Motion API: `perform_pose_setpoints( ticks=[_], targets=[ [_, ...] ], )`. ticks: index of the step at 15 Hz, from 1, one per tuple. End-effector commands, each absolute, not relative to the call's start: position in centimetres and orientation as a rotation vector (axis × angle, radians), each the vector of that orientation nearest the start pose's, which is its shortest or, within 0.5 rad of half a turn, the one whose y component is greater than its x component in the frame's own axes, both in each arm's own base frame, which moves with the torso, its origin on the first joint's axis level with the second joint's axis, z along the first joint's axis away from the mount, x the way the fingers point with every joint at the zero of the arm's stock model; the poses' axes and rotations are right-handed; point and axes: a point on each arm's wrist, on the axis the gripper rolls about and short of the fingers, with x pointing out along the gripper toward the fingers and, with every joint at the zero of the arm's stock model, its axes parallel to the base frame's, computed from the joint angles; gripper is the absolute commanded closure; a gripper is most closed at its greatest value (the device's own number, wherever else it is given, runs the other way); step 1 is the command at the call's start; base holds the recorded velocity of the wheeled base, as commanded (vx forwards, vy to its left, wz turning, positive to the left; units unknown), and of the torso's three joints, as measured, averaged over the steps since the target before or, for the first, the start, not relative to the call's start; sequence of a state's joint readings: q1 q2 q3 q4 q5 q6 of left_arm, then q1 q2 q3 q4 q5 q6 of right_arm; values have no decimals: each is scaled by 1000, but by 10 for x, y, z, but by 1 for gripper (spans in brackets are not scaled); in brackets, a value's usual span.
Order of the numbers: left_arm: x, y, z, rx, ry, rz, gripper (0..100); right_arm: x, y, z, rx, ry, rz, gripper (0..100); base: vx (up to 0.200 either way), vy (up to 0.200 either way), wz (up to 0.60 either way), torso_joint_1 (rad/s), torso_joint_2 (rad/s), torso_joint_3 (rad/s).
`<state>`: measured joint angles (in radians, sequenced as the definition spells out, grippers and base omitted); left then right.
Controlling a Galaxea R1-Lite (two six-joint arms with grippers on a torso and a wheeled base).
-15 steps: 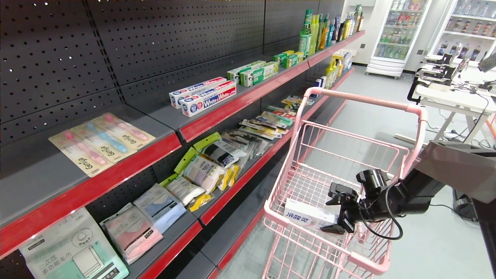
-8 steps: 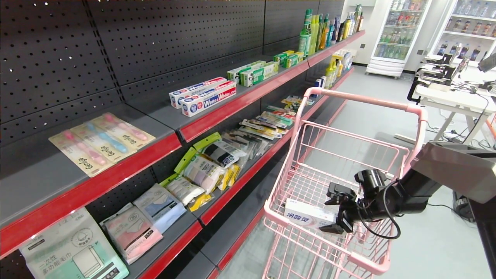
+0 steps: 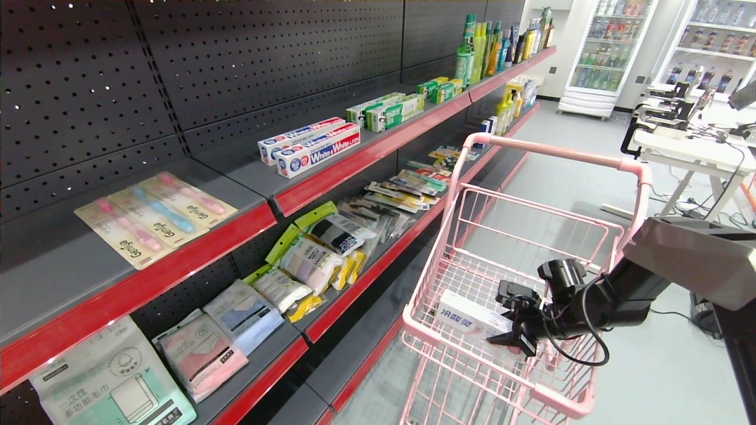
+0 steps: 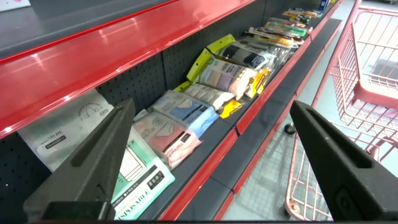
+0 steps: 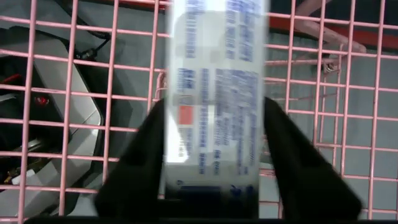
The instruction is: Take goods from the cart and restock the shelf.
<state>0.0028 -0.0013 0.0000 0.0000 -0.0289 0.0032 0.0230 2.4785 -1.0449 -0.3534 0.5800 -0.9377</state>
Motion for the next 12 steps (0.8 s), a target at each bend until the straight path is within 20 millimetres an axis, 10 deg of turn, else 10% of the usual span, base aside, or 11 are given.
perform_pose_setpoints(
  ticks=[1,6,12],
  targets=[
    [-23,-1,75,3,0,-26,0,381,21,-65,-524,701,968,100,0,0,0,0,0,0],
    [-23,-1,75,3,0,-26,0,381,19,-63,-508,715,948,100,0,0,0,0,0,0],
    [-23,-1,75,3,0,-26,0,390,8,-5,-482,670,756,100,0,0,0,0,0,0]
  ],
)
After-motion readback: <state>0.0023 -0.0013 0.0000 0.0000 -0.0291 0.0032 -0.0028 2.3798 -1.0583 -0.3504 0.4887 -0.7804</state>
